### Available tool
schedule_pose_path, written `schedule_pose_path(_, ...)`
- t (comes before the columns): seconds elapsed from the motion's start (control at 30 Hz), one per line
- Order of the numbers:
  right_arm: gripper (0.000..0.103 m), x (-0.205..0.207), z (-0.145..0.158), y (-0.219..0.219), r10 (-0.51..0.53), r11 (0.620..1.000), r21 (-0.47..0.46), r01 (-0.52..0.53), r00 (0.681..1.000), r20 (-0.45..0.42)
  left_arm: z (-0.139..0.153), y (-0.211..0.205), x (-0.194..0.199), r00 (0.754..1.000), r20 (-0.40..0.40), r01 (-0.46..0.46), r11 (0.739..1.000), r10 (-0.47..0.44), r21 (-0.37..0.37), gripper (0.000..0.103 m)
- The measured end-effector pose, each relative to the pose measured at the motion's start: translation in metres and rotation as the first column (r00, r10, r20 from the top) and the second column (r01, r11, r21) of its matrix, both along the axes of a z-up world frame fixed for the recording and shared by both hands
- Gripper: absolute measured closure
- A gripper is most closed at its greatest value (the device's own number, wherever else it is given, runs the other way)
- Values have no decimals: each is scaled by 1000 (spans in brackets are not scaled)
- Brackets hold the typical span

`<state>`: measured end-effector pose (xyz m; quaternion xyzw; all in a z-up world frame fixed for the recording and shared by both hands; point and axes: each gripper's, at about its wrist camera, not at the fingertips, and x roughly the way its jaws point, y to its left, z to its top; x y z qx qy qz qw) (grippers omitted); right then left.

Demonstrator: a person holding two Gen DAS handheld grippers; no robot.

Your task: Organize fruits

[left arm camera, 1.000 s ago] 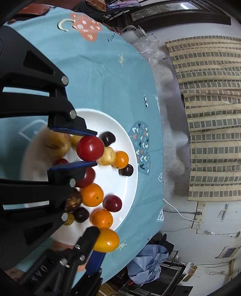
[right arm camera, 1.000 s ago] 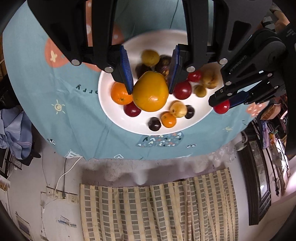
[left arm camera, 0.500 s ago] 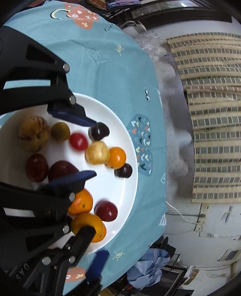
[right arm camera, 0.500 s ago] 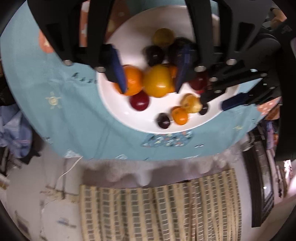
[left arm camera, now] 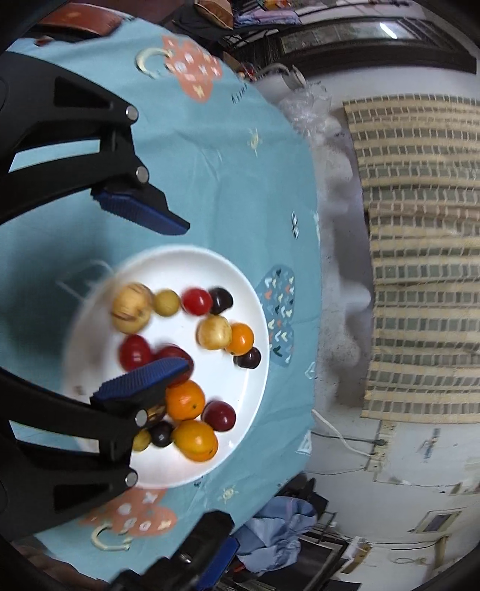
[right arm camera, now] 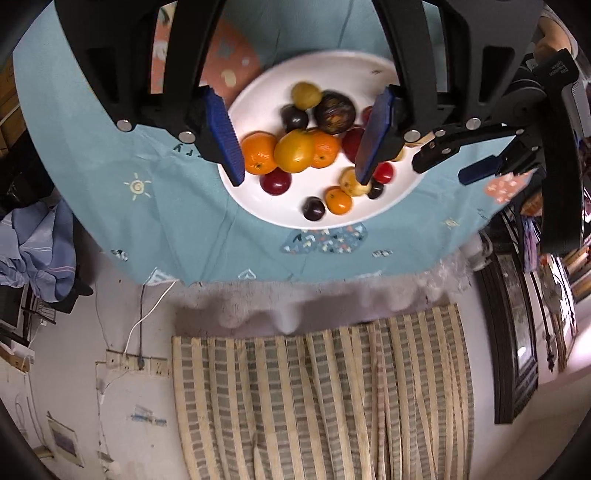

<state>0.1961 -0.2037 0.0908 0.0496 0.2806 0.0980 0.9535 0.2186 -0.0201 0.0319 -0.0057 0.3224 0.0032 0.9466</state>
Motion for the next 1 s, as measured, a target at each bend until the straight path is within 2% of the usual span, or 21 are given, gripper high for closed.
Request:
schedule_pose_path(0.1, 38, -35, 14, 4, 1, 1000, 9, -1, 1000, 29, 12, 8, -38, 1000, 20, -16, 1000, 16, 1, 21)
schedule_pose_path(0.17, 30, -60, 19, 9, -6, 1000, -4, 7, 999, 45, 17, 11, -65, 999, 36, -24, 1000, 24, 16, 17)
schedule_pose_path(0.23, 1, -80, 20, 13, -23, 999, -30, 25, 998, 66, 19, 13, -86, 998, 57, -41, 999, 39, 28, 5)
schedule_pose_path(0.3, 1, -105, 13, 19, -41, 996, -79, 50, 994, 106, 17, 11, -110, 996, 79, -39, 998, 35, 49, 2)
schedule_pose_path(0.4, 1, -125, -7, 26, -50, 983, -169, 67, 994, 99, 7, 8, -132, 995, 95, -24, 998, 19, 62, 2)
schedule_pose_path(0.47, 1, -135, -23, 29, -22, 979, -200, 42, 995, 100, -5, 7, -139, 996, 83, -20, 999, 16, 46, 2)
schedule_pose_path(0.5, 1, -137, -32, 30, -6, 976, -215, 26, 996, 93, -12, 8, -140, 999, 53, 3, 1000, -4, 28, 2)
schedule_pose_path(0.57, 1, -133, -37, 35, 20, 972, -234, -5, 998, 61, -15, 10, -139, 999, 34, 24, 1000, -24, 4, 2)
schedule_pose_path(0.73, 1, -127, -41, 33, -5, 975, -223, 10, 1000, 24, -15, 18, -136, 999, 33, -3, 1000, 3, -15, 2)
schedule_pose_path(0.83, 1, -124, -43, 28, -35, 979, -199, 33, 999, -3, -17, 16, -135, 999, 22, -27, 1000, 27, 12, 2)
schedule_pose_path(1.0, 1, -121, -46, 24, -40, 988, -151, 35, 999, -32, -15, 7, -140, 999, 38, 4, 999, -5, 36, 2)
